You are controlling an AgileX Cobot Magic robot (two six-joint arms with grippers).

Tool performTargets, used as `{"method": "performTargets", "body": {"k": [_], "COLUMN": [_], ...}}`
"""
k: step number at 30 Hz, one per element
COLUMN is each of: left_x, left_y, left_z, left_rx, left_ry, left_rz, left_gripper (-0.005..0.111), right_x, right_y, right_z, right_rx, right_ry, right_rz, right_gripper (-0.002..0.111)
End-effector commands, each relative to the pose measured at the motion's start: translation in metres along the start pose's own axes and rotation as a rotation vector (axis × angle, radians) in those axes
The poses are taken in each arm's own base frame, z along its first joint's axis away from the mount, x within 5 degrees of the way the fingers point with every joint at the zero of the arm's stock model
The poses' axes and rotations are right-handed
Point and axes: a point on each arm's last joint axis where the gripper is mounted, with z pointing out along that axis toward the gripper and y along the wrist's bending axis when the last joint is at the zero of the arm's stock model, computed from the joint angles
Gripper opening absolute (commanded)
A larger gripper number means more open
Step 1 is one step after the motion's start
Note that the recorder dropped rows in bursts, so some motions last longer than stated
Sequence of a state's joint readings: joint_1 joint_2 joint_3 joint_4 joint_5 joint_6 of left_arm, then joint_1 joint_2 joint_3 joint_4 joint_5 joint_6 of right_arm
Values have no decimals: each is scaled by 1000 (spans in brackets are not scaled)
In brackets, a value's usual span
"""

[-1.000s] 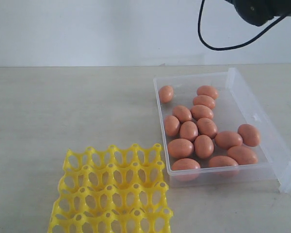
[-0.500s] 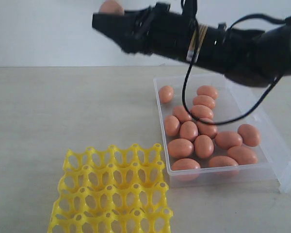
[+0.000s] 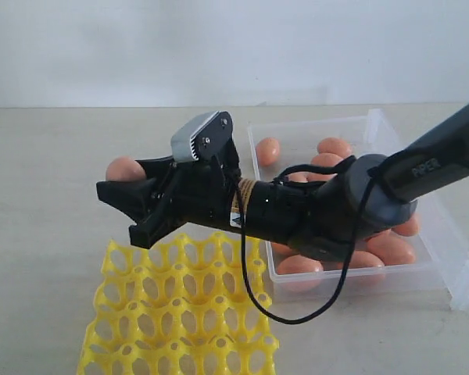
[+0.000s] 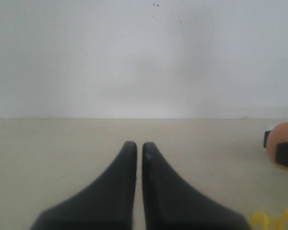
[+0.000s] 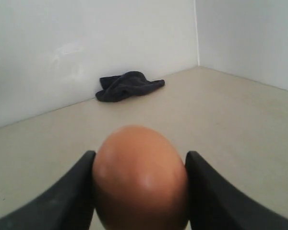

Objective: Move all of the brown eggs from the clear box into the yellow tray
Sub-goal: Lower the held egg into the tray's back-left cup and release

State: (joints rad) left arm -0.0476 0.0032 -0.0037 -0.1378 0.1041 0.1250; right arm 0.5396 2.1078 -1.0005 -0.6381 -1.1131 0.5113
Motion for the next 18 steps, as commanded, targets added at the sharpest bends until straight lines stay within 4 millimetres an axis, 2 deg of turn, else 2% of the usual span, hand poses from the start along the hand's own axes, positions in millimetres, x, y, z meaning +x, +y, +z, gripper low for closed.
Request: {"method": "performTargets", "body": {"k": [1, 5, 9, 16, 18], "left_x": [1, 1, 1, 1, 1], "left_y": [0, 0, 0, 0, 0], "left_z": [0, 0, 0, 0, 0], "left_rx": [-2, -3, -3, -3, -3], "left_ry": [2, -3, -5, -5, -5], "left_rz": [3, 3, 3, 3, 3], "left_gripper": [4, 4, 4, 4, 4], "right_x": [12, 28, 34, 51, 50], "right_y": [-7, -2, 8, 16, 15], "right_z": [9, 21, 32, 35, 35], "right_rx": [20, -16, -56, -33, -38], "right_ry": [-35, -8, 31, 189, 186], "right_rz": [91, 98, 74, 48, 43], "right_gripper": [0, 0, 0, 0, 0]}}
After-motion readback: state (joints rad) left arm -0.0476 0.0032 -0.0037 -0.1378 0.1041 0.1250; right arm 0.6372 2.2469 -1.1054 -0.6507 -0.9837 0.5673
